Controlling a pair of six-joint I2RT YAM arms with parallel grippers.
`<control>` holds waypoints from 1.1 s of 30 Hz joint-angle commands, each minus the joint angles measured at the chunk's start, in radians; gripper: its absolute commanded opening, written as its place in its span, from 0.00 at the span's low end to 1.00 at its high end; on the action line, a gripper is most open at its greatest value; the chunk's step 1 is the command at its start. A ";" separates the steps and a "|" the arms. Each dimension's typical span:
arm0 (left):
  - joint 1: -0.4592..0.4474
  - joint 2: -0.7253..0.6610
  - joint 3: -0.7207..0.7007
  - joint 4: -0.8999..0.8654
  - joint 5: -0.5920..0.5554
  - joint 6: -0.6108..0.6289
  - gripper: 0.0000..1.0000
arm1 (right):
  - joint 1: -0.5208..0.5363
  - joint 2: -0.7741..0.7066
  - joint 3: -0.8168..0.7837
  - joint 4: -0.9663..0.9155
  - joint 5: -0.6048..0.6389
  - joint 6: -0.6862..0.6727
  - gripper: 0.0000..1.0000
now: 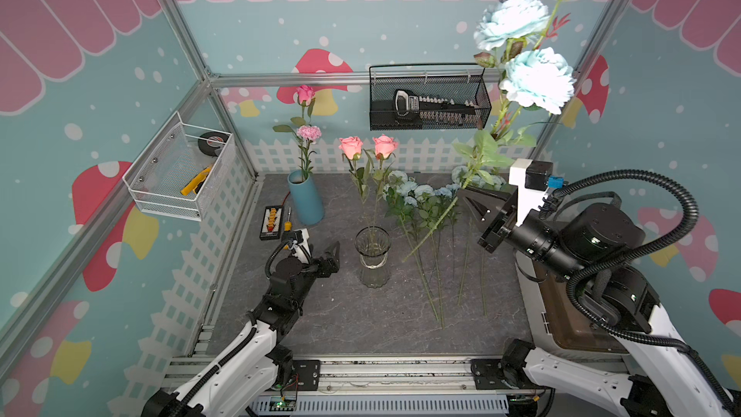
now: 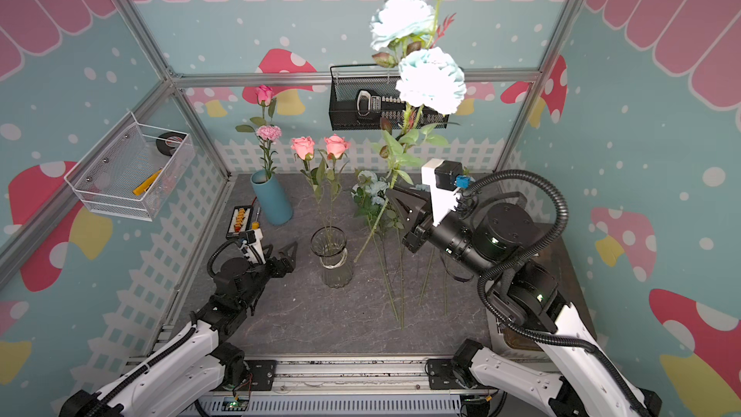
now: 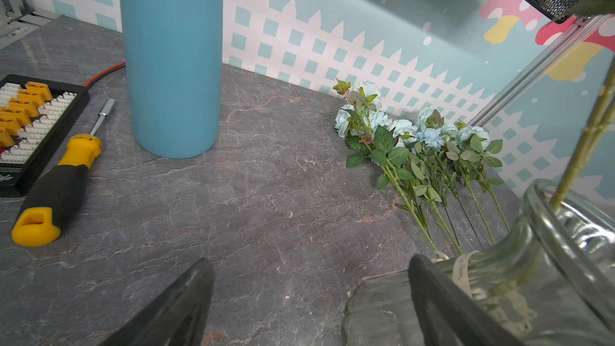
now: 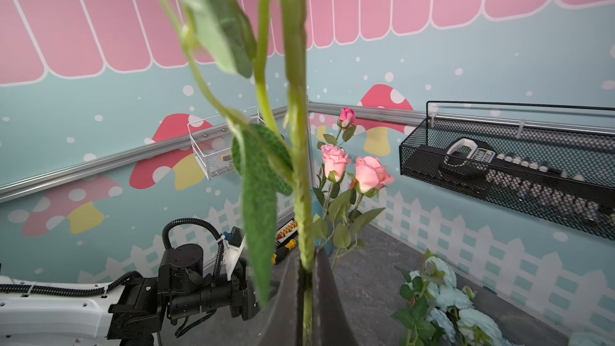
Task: Pick out blue flowers from the vase
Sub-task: Place the flower at the center of the board.
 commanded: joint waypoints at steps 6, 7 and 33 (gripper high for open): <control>0.008 -0.022 -0.013 0.020 0.006 -0.010 0.92 | -0.009 -0.053 -0.019 -0.131 0.178 -0.016 0.00; 0.008 -0.024 -0.016 0.020 0.005 -0.010 0.92 | -0.010 -0.066 -0.033 -0.142 0.207 -0.015 0.00; 0.007 -0.011 -0.011 0.020 0.003 -0.011 0.92 | -0.489 0.177 -0.366 -0.151 -0.467 0.101 0.00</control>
